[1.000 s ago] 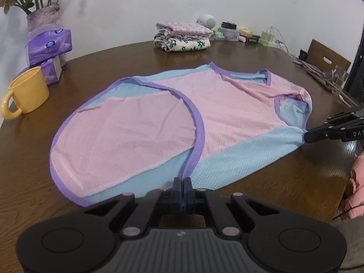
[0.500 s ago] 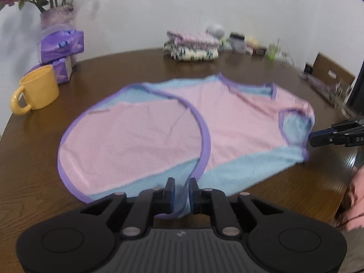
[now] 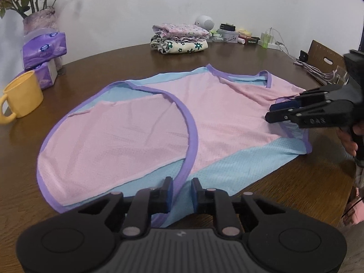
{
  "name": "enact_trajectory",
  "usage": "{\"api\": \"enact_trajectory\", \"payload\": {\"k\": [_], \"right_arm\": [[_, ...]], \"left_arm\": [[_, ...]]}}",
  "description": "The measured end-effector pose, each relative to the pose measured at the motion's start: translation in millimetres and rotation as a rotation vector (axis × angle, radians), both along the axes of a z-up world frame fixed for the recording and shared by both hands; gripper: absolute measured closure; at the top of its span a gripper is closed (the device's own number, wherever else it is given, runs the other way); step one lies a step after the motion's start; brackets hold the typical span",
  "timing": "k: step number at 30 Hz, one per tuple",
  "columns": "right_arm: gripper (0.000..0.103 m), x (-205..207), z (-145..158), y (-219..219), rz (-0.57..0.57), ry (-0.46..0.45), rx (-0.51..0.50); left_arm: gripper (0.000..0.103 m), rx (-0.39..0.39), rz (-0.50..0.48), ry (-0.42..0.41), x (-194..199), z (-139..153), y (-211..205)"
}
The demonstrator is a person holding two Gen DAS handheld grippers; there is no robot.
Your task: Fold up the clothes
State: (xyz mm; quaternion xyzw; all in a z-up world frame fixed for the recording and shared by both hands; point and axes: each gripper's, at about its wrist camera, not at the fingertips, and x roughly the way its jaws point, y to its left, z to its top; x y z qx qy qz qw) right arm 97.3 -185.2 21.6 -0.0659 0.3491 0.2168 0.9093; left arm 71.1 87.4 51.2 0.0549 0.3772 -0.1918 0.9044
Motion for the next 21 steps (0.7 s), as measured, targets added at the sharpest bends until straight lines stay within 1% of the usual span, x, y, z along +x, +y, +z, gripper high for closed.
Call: {"api": "enact_trajectory", "payload": {"k": [1,4,6,7,8,11,15,17,18,19,20,21], "right_arm": [[0.078,5,0,-3,-0.011,0.01,0.004],[0.078,19,7,-20,-0.039,0.018,0.082],[0.078,33,14,-30,-0.098,-0.01,0.078],[0.078,41,17,-35,-0.132,-0.025,0.068],[0.078,49,19,-39,-0.16,-0.033,0.059],[0.078,78,18,-41,-0.175,0.003,0.071],[0.078,108,10,-34,-0.138,0.07,0.11],[0.078,122,3,-29,-0.123,0.113,0.134],[0.082,128,0,-28,-0.117,0.134,0.143],[0.092,132,-2,-27,-0.117,0.151,0.147],[0.095,135,-5,-27,-0.114,0.16,0.148],[0.096,135,-5,-27,-0.111,0.153,0.143]], "left_arm": [[0.087,-0.01,0.008,-0.012,-1,2,0],[0.086,-0.04,0.033,-0.047,-3,9,0],[0.076,-0.063,0.046,-0.067,-3,14,-3],[0.064,-0.081,0.047,-0.069,-1,16,-9],[0.059,-0.098,0.039,-0.064,3,18,-16],[0.059,-0.14,-0.012,-0.031,19,18,-44],[0.063,-0.147,-0.065,0.022,48,11,-79],[0.081,-0.136,-0.077,0.049,61,4,-92],[0.084,-0.132,-0.081,0.055,64,1,-95],[0.084,-0.131,-0.083,0.056,65,0,-95],[0.086,-0.129,-0.086,0.056,65,-2,-96],[0.087,-0.128,-0.089,0.057,65,-4,-96]]}}
